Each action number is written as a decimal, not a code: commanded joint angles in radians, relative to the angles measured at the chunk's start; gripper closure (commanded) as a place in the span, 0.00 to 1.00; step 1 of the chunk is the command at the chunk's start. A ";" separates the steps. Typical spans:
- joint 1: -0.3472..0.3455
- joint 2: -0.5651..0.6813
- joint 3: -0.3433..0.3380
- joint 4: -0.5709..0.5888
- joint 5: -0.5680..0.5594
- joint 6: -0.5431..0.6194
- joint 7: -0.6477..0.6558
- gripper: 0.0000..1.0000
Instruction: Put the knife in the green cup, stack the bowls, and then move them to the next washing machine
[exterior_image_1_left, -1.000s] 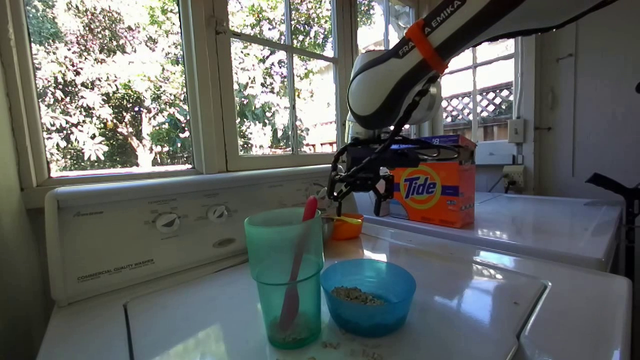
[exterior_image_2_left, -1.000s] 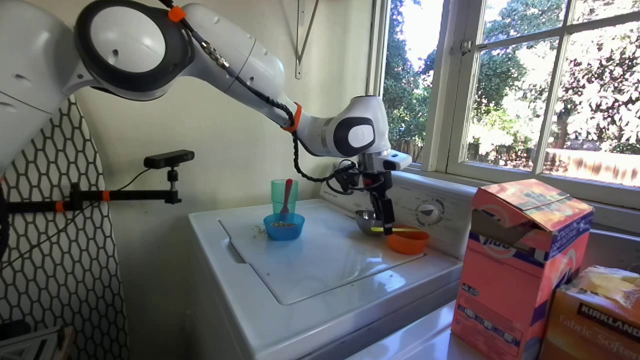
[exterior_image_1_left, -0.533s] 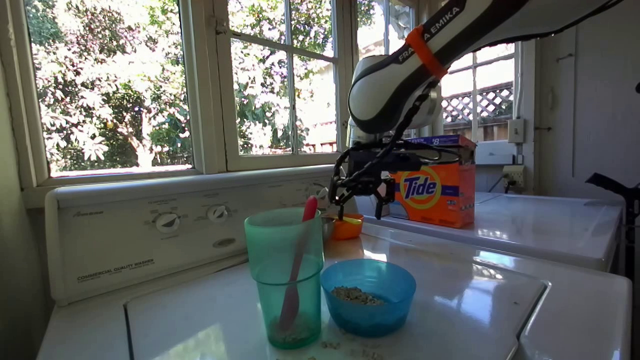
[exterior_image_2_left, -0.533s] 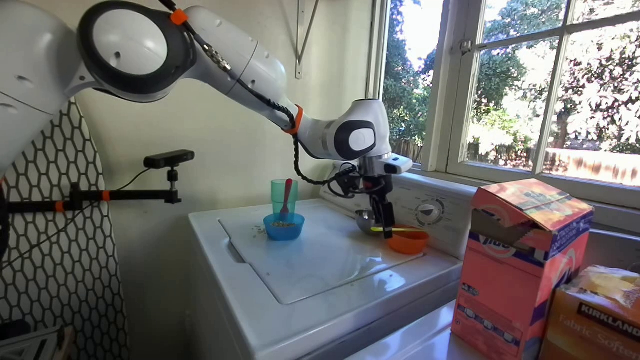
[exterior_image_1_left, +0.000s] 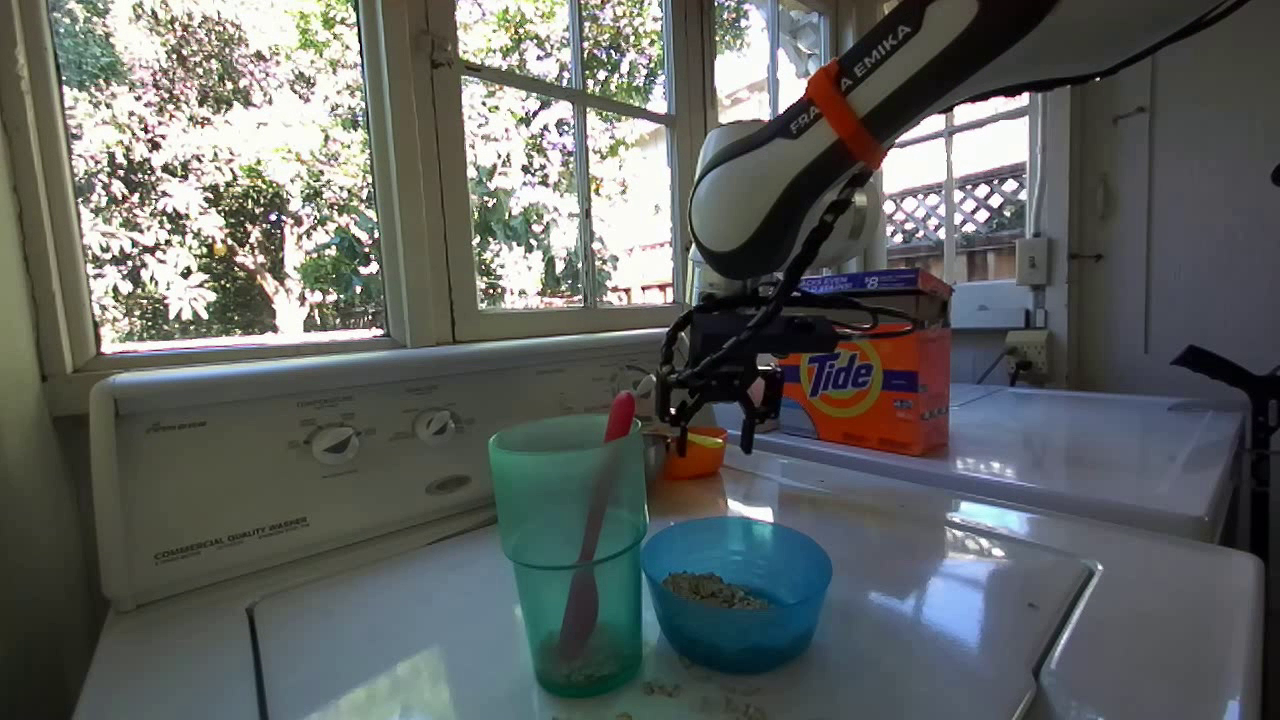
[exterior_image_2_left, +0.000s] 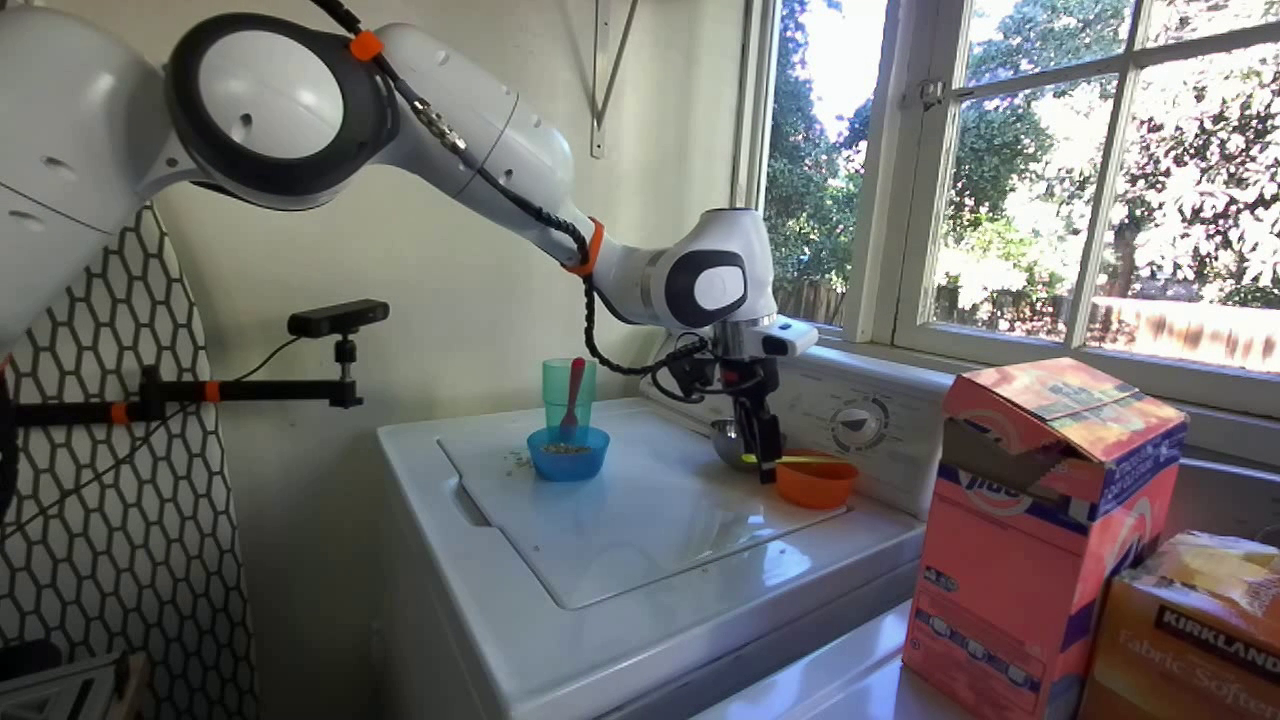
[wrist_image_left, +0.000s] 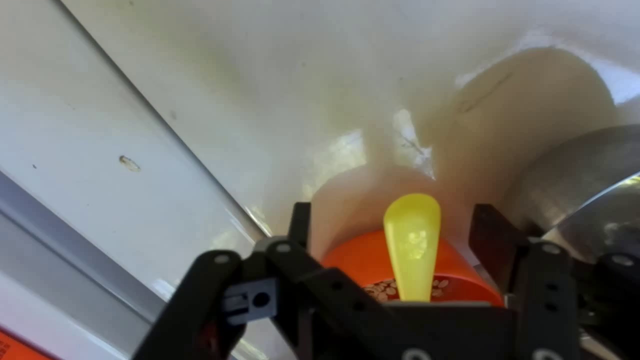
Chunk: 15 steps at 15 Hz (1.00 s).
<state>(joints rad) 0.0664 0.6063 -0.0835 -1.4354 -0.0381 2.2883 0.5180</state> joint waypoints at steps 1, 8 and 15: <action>0.012 0.017 -0.009 0.020 0.017 0.007 0.015 0.48; 0.015 0.018 -0.014 0.036 0.011 0.023 0.025 0.96; 0.022 -0.100 -0.025 -0.012 0.003 -0.107 0.042 0.94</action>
<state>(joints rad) 0.0774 0.5846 -0.0906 -1.4121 -0.0382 2.2639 0.5421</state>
